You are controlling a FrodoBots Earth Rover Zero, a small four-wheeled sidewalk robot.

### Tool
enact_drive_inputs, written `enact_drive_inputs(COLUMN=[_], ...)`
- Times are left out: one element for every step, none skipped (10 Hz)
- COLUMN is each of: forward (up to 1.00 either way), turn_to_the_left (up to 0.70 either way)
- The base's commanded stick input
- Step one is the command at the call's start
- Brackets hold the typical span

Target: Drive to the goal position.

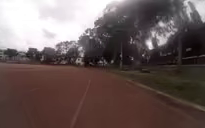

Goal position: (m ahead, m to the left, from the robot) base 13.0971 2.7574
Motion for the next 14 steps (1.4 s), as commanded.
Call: enact_drive_inputs(forward=[0.85, 0.85, 0.85, 0.85, 0.85, 0.85, 0.85, 0.85, 0.85, 0.85, 0.85, 0.85, 0.85, 0.85], turn_to_the_left=[0.00, 0.00, 0.00, 0.00, 0.00, 0.00, 0.00, -0.05, -0.10, 0.00, 0.00, 0.00, 0.00, 0.00])
